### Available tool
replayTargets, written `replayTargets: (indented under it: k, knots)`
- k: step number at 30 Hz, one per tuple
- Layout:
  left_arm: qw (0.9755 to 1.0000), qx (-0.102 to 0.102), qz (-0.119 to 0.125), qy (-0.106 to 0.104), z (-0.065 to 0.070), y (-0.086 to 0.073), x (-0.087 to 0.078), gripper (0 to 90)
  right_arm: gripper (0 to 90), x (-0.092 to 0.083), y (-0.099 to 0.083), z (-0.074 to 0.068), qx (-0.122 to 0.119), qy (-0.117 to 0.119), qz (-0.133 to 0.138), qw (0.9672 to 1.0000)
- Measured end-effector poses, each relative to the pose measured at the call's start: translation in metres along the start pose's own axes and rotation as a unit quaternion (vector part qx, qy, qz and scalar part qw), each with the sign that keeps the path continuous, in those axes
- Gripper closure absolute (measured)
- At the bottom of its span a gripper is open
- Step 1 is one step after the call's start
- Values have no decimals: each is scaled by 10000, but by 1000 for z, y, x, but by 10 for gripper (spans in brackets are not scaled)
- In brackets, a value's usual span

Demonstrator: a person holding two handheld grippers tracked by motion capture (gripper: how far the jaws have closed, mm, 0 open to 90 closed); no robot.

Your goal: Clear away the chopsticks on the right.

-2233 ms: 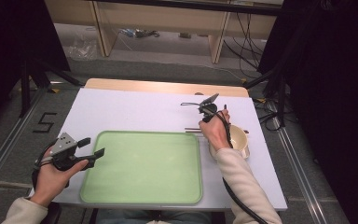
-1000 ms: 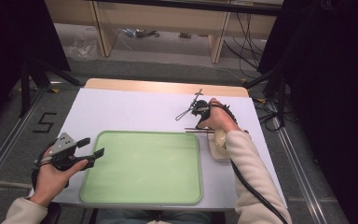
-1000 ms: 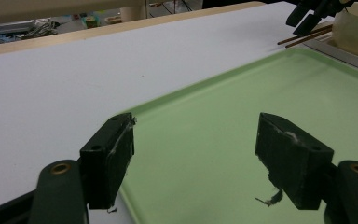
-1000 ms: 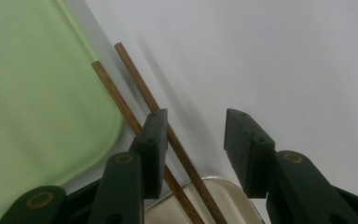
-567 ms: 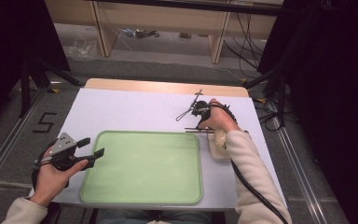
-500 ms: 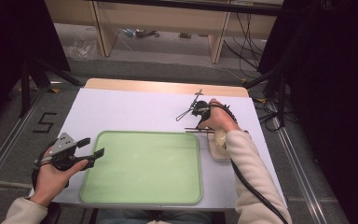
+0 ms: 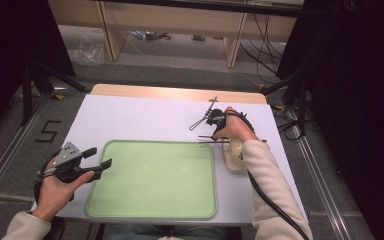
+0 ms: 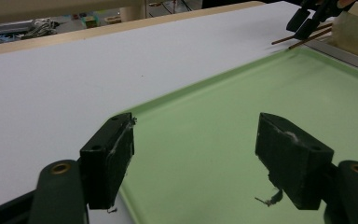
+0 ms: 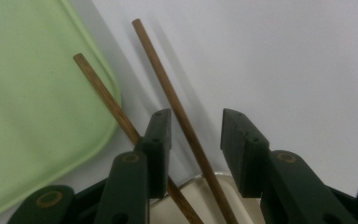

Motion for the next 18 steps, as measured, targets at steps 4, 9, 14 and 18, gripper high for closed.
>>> replayTargets:
  k: [4,9,14,18]
  knots:
    - [10000,-2,0,-3,0,0,0,279,678,3,-1,1,-111,51,-4,9999]
    - [10000,1,-2,0,0,0,0,279,733,5,-2,0,-51,64,-94,9999]
    - [10000,-7,-1,-1,0,0,0,280,768,6,-3,0,-234,-36,-91,9997]
    - [10000,5,-4,5,0,0,0,280,782,6,-2,1,-521,-173,-192,9983]
Point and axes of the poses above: each handheld gripper's, and its own axes: x roughly forward along the jaws, y roughly out of its top, z roughly to its right, the point moved 5 cm from there along x, roughly forward along the jaws, and after that the axes turned 4 degrees about -x, right-handed, at the moved point
